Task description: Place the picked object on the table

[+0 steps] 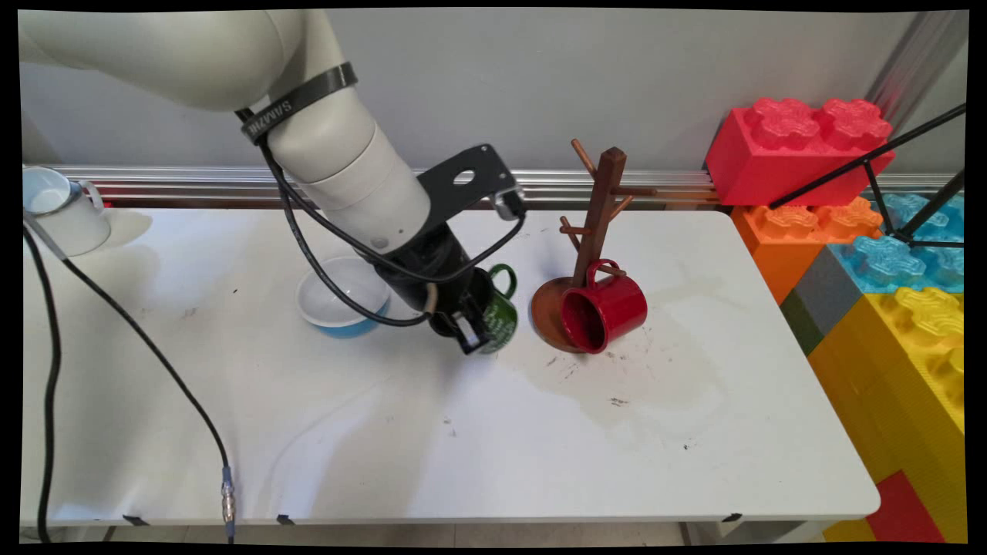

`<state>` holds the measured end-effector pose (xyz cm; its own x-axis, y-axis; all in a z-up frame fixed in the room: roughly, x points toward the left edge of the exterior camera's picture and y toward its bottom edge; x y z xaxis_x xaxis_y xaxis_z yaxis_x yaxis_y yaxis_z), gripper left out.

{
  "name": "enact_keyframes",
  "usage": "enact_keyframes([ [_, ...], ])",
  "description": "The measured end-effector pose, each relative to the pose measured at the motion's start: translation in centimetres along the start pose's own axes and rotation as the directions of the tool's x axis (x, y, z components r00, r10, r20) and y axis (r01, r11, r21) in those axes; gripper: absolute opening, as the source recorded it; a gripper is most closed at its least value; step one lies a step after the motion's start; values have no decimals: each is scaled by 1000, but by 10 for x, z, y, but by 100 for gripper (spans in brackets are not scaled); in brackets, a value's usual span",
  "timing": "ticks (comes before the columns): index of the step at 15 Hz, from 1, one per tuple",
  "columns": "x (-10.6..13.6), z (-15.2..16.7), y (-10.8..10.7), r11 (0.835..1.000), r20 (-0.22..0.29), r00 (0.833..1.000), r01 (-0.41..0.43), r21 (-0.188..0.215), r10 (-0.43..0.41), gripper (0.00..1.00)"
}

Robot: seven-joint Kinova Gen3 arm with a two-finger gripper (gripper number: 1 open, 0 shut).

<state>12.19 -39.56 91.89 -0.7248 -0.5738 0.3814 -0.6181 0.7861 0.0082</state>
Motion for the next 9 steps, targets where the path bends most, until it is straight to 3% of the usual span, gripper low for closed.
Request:
enact_keyframes([
  [4, -4, 17, -32, 992, 65, 992, -114, 50, 111, 0],
  [9, -4, 50, -69, 960, 141, 955, -272, 64, 261, 0],
])
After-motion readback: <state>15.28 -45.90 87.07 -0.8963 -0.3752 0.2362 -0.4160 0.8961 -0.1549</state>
